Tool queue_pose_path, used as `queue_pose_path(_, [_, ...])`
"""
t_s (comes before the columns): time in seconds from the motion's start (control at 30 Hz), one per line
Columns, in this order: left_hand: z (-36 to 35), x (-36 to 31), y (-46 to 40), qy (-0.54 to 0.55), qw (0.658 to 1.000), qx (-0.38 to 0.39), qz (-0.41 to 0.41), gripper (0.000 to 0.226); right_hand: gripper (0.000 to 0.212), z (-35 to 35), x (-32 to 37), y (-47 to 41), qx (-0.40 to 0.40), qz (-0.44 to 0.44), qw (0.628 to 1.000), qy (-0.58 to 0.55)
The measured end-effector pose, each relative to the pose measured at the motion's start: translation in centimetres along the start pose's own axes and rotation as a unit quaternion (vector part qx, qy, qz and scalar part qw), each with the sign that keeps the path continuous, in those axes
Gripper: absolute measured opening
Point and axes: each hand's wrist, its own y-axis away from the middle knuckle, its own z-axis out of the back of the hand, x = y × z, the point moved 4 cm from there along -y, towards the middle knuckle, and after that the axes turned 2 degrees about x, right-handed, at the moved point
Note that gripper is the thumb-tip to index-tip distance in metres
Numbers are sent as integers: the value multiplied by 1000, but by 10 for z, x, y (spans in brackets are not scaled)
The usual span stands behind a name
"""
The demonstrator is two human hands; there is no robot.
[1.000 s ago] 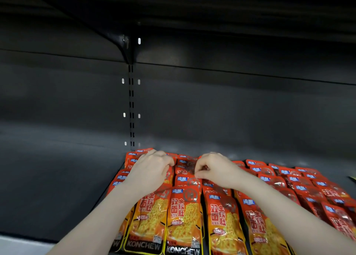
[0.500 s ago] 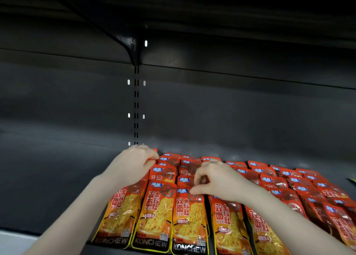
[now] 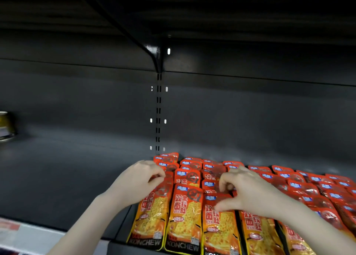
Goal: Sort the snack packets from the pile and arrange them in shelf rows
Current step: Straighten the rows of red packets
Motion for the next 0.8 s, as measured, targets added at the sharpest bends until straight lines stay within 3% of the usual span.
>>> queue_pose_path(0.1, [-4,3,4,8,1000,2,1,20,60,-4,8,6,59,-6,997,44])
queue_pose_path(0.23, [-2,4,5,23,1000,1,3,22,66,-7,7,10,62,-2,996,60])
queue_pose_path(0.37, [7,13,-11,23,999,-15,32,26,44,-1,2,-3,4,11,1000,16])
queue_pose_path(0.5, [4,33,-33,0,994,24,108,29,19,5,-9,-35,-56,-19,998,0])
queue_pose_path(0.63, [-2,47,-46,-3,984,49,170,32,19,1,-18,-68,-68,-55,996,-4])
queue_pose_path(0.8, [-11,49,-55,60,980,73,175,30,23,-7,-20,-90,-65,-73,995,-9])
